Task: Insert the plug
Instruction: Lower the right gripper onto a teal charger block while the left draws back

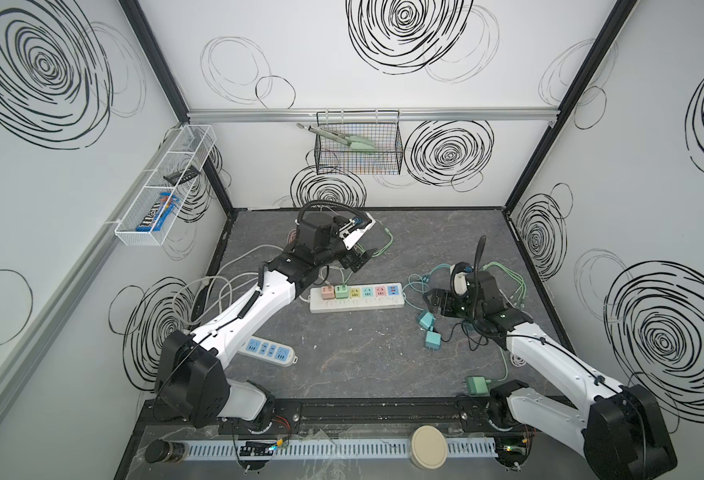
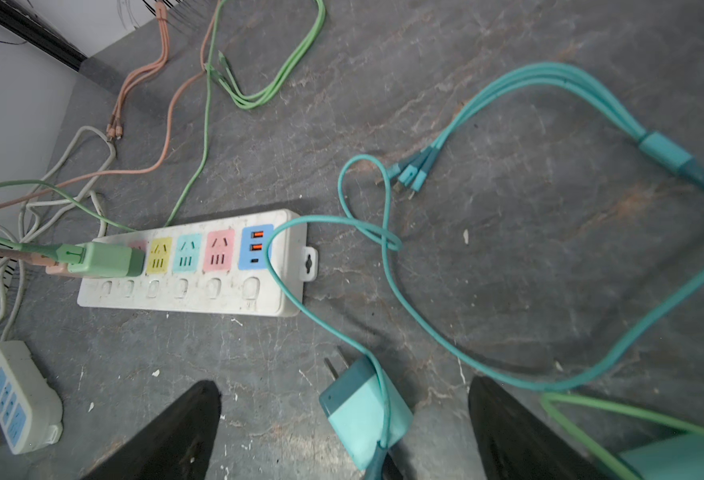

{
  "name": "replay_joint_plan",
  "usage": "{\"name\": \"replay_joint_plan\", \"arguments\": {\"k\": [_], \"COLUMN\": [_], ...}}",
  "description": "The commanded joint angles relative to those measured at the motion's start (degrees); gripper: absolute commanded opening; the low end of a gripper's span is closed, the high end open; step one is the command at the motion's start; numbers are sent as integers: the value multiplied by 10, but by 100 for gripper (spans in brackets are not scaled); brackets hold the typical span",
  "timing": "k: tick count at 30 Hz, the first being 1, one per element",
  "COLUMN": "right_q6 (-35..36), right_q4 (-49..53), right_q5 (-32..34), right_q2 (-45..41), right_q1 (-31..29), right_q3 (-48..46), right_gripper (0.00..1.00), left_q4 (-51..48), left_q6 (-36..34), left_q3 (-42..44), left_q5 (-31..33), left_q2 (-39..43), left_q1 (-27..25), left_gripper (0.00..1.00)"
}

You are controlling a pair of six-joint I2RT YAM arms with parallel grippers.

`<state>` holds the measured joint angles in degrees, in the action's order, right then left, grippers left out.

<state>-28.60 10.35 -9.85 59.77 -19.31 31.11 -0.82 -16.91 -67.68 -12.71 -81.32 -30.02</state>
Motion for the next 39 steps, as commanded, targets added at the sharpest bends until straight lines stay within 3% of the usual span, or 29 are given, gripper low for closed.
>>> {"name": "replay_joint_plan", "arguments": {"k": [1, 8, 14, 21, 27, 33, 37, 39], "right_q6": [-51, -82, -120, -145, -76, -13, -15, -24], "right_q4": [75, 209, 218, 208, 186, 121, 79, 84], "right_q5": [-21, -39, 3, 75, 113, 38, -8, 3], "right_q2": [-22, -16, -3, -3, 28, 77, 109, 125], "right_q1": [-2, -51, -131, -180, -184, -184, -184, -184], "right_q3": [5, 3, -9, -14, 33, 55, 43, 38], "right_gripper": [97, 99, 99, 95, 86, 71, 68, 68], "left_q4": [89, 121, 102, 51, 65, 54, 56, 52], "left_q6": [149, 236, 292, 350, 366, 357, 351, 348], "left_q3": [29, 107, 172, 198, 219, 213, 215, 214], "left_q5": [88, 231, 233, 302, 274, 234, 229, 229], "left_q2": [11, 79, 144, 179, 201, 194, 192, 188], "left_q1": [-31, -65, -61, -56, -25, -5, -5, -4], "left_gripper": [96, 96, 96, 96, 96, 96, 96, 96]}}
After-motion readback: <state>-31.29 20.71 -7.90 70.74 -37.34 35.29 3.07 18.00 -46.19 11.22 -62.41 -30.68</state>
